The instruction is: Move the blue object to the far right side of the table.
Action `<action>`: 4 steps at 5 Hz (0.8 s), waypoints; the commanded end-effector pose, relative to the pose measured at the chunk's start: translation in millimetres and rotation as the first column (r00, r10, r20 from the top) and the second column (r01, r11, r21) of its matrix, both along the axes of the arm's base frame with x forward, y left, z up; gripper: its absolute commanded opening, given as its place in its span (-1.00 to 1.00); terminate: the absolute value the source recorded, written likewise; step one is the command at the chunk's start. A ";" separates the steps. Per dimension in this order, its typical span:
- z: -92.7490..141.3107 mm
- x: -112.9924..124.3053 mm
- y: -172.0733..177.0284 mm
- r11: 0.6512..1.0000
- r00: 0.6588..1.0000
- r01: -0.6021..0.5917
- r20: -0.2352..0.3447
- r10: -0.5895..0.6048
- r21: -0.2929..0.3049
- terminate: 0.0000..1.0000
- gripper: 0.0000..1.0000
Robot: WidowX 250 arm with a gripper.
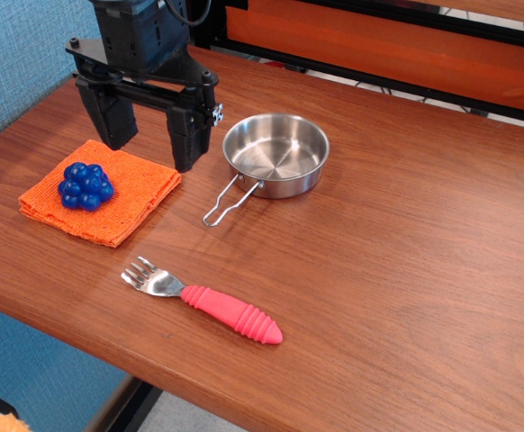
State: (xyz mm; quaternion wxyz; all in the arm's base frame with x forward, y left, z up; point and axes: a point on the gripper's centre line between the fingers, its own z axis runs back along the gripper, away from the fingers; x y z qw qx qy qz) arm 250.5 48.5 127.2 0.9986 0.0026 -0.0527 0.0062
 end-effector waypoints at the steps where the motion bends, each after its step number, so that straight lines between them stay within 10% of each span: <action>1: 0.0 0.0 0.0 1.000 1.000 0.000 0.000 0.000 0.000 -1.00 1.00; 4: -18.4 21.2 57.3 0.989 0.991 -0.127 -0.030 0.130 0.076 -1.00 1.00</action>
